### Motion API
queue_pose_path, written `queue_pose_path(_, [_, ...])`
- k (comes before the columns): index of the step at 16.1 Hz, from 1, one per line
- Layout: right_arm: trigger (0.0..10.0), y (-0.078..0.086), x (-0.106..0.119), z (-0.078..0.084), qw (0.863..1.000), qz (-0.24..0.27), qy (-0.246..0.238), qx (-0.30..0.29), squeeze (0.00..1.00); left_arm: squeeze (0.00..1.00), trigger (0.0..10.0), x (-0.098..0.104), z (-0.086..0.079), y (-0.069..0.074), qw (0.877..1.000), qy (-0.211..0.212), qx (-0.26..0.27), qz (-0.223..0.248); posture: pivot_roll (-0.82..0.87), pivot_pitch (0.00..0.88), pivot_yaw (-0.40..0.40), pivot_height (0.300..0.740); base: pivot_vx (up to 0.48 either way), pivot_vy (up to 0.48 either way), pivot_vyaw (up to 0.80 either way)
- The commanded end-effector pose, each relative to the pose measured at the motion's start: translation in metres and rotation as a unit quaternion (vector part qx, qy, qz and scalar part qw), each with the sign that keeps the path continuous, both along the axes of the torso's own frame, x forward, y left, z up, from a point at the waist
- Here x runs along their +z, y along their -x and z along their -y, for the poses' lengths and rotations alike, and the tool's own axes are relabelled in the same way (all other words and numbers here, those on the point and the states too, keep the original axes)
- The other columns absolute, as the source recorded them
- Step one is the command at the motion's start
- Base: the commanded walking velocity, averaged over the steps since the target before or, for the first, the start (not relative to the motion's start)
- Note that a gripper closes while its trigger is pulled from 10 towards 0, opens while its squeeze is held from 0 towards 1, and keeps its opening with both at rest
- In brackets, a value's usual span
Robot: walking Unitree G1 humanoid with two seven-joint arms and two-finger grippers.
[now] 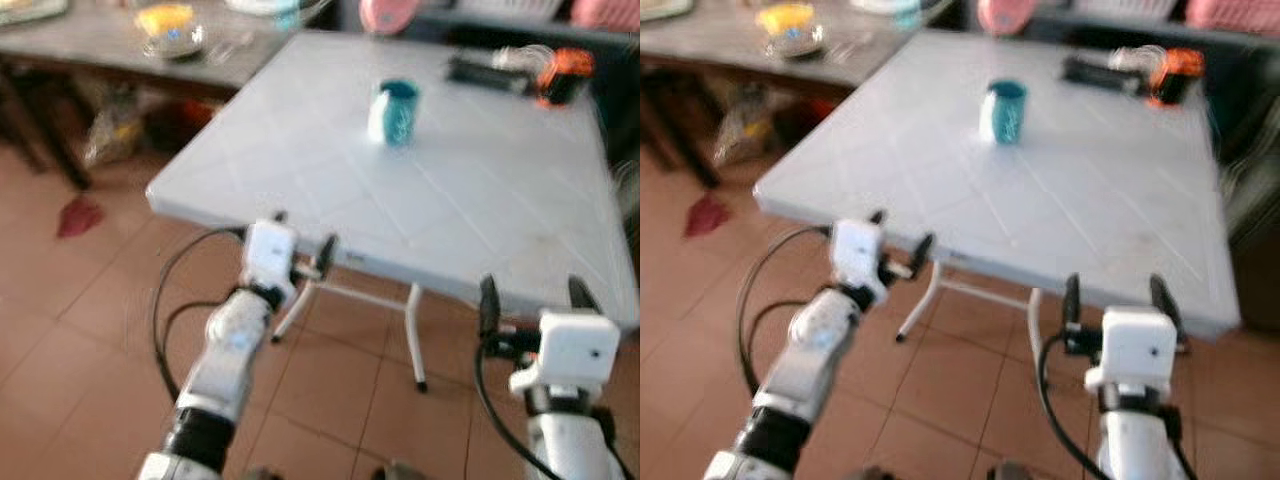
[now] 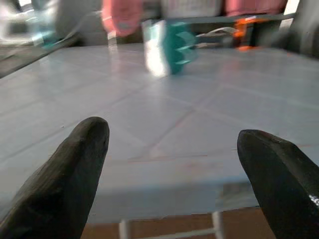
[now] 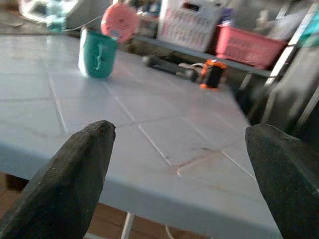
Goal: Setting the table
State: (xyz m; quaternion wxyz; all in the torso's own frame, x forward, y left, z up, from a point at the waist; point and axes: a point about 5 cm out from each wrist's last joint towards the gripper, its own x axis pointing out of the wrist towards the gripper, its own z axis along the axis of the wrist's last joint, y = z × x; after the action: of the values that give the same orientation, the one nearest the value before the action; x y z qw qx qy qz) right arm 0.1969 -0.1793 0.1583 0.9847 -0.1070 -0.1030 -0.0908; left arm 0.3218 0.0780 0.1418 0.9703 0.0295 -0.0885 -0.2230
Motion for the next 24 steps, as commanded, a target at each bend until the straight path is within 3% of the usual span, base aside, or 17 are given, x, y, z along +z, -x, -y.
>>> queue_pose_path(1, [10.0, 0.002, 0.0, -0.004, 1.0, 0.0, -0.008, -0.001, 0.0, 0.0, 10.0, -0.003, -0.01, -0.001, 1.0, -0.012, 0.009, -0.006, -0.02, 0.158, 0.023, 0.714, 0.0, 0.334, 0.0])
queue_pose_path(4, [10.0, 0.003, -0.001, -0.005, 1.0, -0.002, -0.009, -0.001, 0.0, 0.0, 10.0, -0.003, -0.01, -0.001, 1.0, -0.014, 0.008, -0.005, -0.02, 0.161, 0.024, 0.714, 0.0, 0.331, 0.0])
queue_pose_path(17, [10.0, 0.001, 0.006, -0.004, 1.0, 0.009, -0.002, -0.002, 0.0, 0.0, 10.0, 0.012, 0.001, 0.003, 0.999, 0.012, -0.034, 0.018, -0.02, 0.163, 0.017, 0.714, 0.0, 0.0, 0.0])
queue_pose_path(24, [10.0, 0.001, 0.006, -0.003, 1.0, 0.008, 0.002, -0.002, 0.0, 0.0, 10.0, 0.011, 0.005, 0.005, 0.999, 0.01, -0.047, 0.02, -0.03, 0.16, 0.013, 0.714, 0.336, 0.0, 0.0])
